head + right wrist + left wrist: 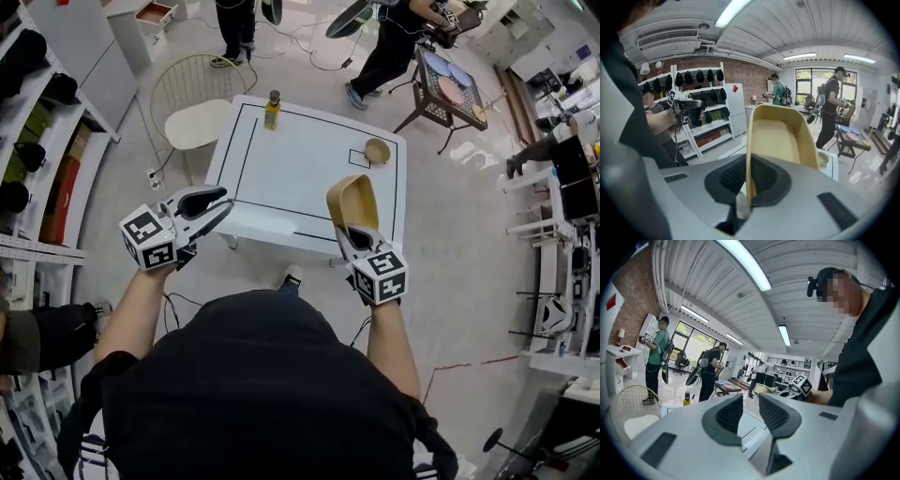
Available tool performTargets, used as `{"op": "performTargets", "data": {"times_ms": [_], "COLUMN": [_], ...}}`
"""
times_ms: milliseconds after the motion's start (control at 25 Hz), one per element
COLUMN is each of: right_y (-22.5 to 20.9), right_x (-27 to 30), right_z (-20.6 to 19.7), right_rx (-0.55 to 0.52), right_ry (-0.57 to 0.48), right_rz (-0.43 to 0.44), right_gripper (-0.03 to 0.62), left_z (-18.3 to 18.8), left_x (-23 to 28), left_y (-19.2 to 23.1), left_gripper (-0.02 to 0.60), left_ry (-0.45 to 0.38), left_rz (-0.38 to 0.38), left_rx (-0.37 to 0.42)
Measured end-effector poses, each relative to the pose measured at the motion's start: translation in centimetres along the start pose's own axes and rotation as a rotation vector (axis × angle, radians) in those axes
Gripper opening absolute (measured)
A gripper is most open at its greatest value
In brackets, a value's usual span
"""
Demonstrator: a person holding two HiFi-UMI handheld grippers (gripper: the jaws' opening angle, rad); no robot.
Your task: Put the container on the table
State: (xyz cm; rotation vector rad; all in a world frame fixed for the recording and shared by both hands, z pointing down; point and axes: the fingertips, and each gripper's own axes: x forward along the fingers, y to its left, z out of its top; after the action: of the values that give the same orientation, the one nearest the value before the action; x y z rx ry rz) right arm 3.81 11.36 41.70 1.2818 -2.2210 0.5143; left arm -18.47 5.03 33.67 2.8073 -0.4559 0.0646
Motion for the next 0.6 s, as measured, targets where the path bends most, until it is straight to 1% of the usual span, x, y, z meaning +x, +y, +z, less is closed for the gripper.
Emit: {"op": "performTargets", "data": {"times_ms": [600], "right_y": [-7.9], "right_x": [2.0], "right_z": [1.1], "right_rx": [-0.011], "right_ry": [0.014], "right_rz": [0.051], "right_gripper": [0.011], "left_z": [1.4], "left_x": [7.3], "left_y": [2.7], "left_gripper": [0.11], "left_ry": [0.005], "left_rz": [0.041], "left_rx": [-0.005]}}
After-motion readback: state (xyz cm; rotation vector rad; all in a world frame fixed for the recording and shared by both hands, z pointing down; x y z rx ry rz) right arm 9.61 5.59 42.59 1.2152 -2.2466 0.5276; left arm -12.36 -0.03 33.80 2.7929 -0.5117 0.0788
